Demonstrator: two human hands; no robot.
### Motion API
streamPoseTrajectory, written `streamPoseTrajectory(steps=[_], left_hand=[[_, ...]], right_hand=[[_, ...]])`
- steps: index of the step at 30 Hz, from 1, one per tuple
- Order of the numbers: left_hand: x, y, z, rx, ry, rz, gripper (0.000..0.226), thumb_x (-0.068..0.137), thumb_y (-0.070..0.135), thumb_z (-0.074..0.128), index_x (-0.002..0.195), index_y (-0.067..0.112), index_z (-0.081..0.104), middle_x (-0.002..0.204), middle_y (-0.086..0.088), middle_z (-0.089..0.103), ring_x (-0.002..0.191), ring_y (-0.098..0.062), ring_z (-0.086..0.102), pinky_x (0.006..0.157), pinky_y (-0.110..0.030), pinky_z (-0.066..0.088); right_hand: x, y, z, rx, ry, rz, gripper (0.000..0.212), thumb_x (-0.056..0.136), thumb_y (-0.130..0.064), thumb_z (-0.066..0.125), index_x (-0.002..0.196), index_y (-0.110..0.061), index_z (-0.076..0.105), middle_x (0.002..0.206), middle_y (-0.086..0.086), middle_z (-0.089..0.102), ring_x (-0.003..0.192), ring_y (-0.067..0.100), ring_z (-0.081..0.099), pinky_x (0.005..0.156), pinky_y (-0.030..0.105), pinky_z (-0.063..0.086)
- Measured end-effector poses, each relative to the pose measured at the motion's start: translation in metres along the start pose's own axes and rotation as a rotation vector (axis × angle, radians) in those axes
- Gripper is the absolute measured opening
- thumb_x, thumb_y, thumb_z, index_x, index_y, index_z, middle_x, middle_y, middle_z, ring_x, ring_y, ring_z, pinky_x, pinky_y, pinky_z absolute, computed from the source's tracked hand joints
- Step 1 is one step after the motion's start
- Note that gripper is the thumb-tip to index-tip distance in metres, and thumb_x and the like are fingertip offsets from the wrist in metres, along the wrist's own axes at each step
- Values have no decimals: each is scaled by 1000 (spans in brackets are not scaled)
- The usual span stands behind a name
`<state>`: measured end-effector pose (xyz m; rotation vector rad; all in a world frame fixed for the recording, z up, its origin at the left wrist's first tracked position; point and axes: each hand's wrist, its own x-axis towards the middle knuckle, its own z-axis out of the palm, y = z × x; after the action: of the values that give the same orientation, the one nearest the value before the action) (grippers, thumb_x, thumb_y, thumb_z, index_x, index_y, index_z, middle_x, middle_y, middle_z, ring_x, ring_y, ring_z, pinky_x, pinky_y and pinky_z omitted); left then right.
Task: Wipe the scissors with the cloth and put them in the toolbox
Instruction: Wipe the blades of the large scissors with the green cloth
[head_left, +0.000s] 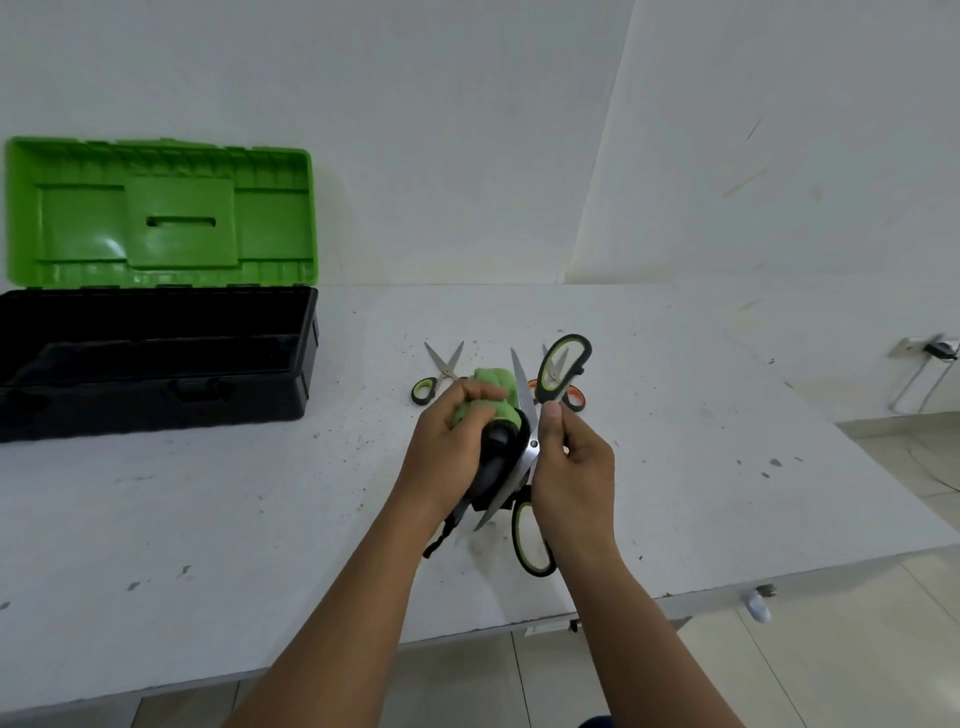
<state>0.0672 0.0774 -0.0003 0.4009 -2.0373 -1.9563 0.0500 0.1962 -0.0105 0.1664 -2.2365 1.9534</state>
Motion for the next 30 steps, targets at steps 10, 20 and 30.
streamPoseTrajectory(steps=[10,20,30], left_hand=[[-4,-4,-3,-443,-307,-240,40,112,31,43,137,14,69,133,-13,73,125,-28,69,109,-46,52],[-6,1,2,-155,-40,-72,15,100,33,70,103,30,84,96,-3,82,99,-27,78,94,-51,63],[-14,9,10,-101,104,20,68,92,24,81,145,42,43,99,12,81,89,-1,76,89,-33,62]], right_hand=[[5,0,-3,32,-55,6,42,111,-35,47,83,-14,71,67,12,54,62,14,43,59,30,37],[-4,-6,1,165,-234,9,35,112,-35,45,106,-35,79,92,16,75,84,39,69,79,58,62],[-2,-1,-2,162,-220,-8,35,112,-14,46,108,-27,78,61,-9,62,52,2,48,52,18,40]])
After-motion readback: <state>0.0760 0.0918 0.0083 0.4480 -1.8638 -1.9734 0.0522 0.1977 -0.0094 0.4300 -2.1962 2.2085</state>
